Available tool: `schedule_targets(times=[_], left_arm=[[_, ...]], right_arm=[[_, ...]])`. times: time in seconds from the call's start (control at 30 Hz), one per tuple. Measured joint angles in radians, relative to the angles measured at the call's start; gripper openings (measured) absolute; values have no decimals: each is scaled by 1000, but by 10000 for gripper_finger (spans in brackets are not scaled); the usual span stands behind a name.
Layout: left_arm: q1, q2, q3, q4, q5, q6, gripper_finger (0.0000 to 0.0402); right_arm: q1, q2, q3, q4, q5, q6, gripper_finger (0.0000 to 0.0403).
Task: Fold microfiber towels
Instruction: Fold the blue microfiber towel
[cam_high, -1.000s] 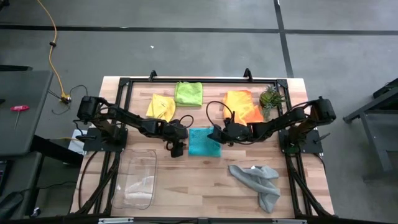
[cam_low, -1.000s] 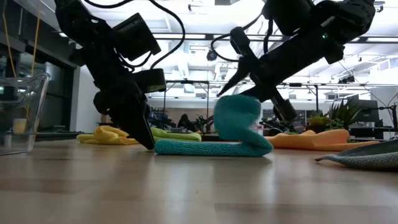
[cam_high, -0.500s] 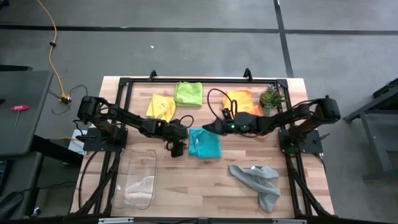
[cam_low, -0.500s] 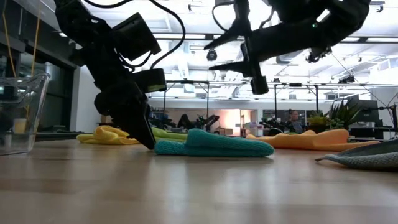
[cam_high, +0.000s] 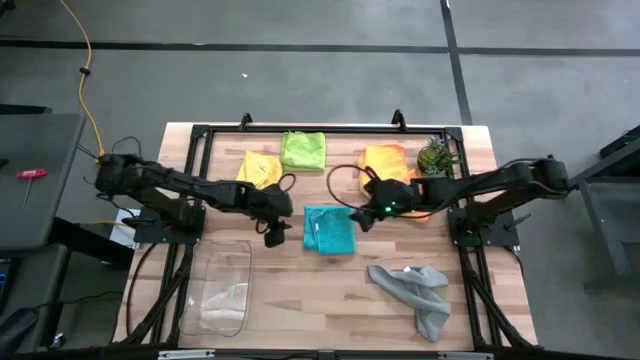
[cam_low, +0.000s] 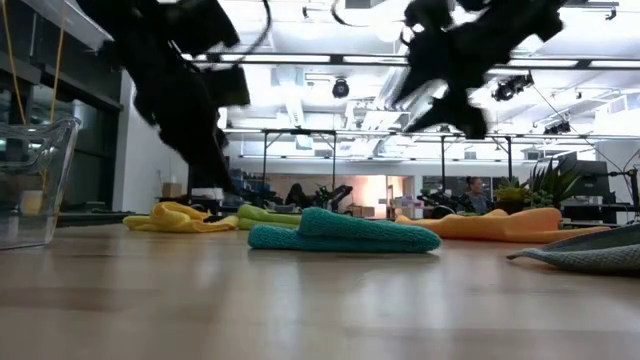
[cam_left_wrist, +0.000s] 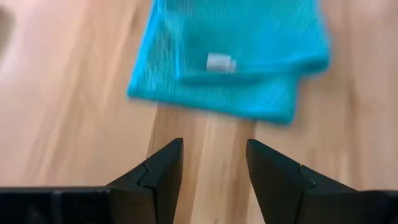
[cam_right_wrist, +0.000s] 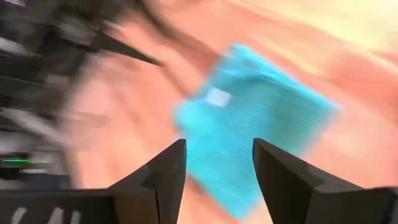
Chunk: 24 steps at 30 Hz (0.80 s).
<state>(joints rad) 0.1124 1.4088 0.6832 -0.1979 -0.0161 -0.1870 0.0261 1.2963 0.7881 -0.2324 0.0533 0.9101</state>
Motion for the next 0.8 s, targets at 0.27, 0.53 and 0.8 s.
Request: schedule_targets(times=[0.27, 0.53, 0.8], left_arm=[[-152, 12, 85, 51, -97, -194, 165], [-264, 228, 295, -10, -166, 142, 165], [-292, 405, 365, -3, -194, 427, 165]], right_arm=[[1, -226, -188, -145, 45, 48, 177], [-5, -395, -346, -26, 45, 76, 177], [-13, -412, -361, -21, 45, 53, 177]])
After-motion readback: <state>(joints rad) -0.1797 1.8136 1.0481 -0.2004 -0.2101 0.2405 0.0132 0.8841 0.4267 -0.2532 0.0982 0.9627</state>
